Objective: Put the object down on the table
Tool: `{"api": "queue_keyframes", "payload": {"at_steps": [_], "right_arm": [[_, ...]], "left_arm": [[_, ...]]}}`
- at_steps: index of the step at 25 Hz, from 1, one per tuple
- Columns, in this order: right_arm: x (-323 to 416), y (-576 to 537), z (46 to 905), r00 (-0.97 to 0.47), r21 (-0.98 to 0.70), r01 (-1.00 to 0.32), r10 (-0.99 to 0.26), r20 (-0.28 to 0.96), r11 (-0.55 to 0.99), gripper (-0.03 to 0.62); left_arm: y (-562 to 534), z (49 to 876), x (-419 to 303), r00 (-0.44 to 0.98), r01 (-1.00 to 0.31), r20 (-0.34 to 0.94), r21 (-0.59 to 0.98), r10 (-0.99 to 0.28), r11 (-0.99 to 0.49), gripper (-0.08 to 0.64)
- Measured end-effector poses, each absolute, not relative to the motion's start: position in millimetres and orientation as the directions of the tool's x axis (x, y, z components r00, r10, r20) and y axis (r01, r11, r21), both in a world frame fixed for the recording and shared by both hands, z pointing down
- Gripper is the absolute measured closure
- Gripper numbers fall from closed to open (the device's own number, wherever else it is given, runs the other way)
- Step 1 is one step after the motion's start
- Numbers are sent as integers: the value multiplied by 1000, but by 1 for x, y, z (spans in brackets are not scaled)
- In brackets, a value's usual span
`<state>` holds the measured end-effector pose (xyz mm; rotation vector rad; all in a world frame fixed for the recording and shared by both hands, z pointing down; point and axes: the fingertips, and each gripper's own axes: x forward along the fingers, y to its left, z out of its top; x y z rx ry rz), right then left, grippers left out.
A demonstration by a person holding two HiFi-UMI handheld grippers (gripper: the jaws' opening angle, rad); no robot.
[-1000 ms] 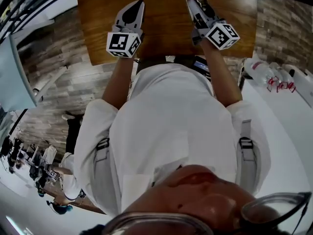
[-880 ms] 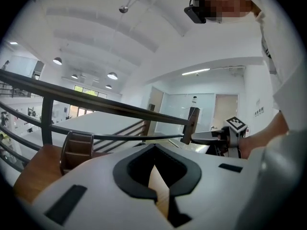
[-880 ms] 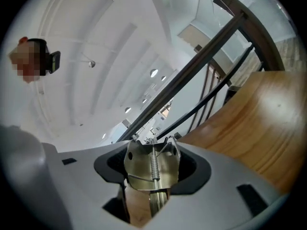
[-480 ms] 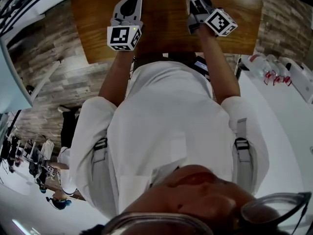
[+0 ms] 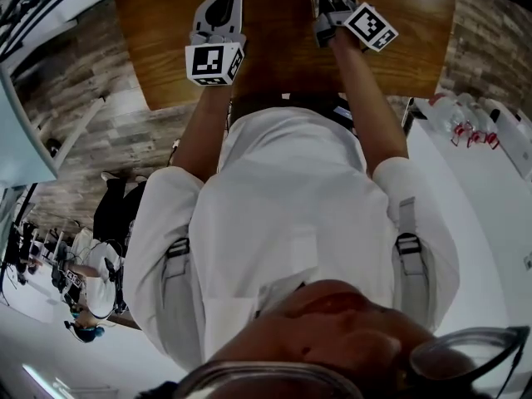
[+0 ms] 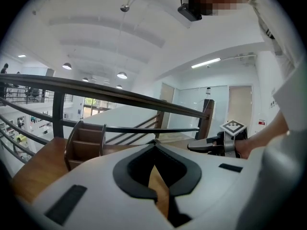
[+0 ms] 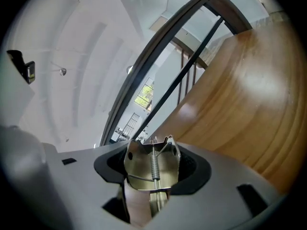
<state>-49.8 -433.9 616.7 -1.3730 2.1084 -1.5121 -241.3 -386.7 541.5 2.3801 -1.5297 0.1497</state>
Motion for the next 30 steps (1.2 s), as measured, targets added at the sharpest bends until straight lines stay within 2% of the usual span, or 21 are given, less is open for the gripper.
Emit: {"api": "queue_keyframes", "payload": {"at_steps": [6, 12, 30], "right_arm": [[-50, -439, 641, -522, -840, -541, -772, 363, -29, 364], [-43, -438, 658, -501, -809, -584, -757, 419, -62, 364], [-50, -437, 679, -463, -727, -682, -723, 512, -78, 364]], "left_arm": [[-387, 547, -238, 428, -900, 256, 207, -867, -384, 546], [-386, 548, -232, 433, -899, 257, 201, -864, -390, 546], [-384, 548, -230, 465, -882, 255, 215, -848, -419, 546]]}}
